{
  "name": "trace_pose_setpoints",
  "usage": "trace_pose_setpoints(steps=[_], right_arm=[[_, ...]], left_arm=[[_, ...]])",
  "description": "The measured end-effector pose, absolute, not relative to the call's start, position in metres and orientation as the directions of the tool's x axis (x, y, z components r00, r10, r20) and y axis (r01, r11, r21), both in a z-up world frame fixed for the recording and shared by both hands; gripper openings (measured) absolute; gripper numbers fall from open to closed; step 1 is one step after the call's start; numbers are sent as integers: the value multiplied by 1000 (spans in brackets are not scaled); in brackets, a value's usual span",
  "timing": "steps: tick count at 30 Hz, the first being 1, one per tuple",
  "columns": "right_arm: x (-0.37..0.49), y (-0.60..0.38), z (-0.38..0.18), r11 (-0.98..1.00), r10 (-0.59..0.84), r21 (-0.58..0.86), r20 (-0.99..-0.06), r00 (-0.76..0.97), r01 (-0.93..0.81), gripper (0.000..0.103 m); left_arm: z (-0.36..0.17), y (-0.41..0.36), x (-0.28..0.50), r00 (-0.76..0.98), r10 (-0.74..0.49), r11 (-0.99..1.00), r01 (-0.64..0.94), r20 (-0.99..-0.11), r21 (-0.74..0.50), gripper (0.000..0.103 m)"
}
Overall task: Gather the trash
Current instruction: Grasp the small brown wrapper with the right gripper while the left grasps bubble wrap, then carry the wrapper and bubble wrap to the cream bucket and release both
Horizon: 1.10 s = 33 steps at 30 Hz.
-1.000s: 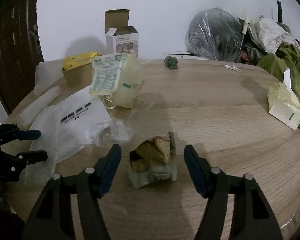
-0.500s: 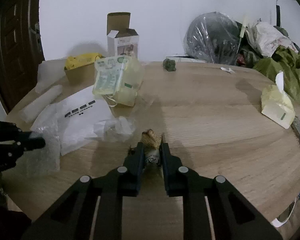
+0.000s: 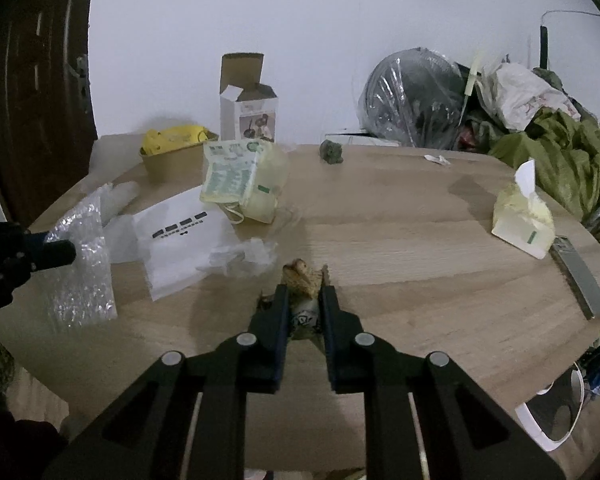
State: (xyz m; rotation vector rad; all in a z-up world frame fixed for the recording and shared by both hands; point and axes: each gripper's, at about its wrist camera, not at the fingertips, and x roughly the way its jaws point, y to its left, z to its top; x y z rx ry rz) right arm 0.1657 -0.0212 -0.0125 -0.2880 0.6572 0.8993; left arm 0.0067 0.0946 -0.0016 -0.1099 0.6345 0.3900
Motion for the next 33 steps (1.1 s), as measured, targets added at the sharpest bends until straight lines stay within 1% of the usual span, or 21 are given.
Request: trace_pose_setpoints(steps=[10, 20, 33], right_arm=[[147, -55, 0, 633, 617, 22, -617, 488, -774, 14], [134, -92, 3, 682, 581, 12, -616, 532, -731, 14], [127, -138, 0, 755, 514, 7, -626, 586, -655, 14]], left_arm=[[11, 64, 1, 777, 296, 940, -339, -555, 27, 11], [8, 43, 10, 797, 237, 963, -270, -555, 24, 11], [3, 13, 34, 815, 130, 990, -142, -565, 24, 11]])
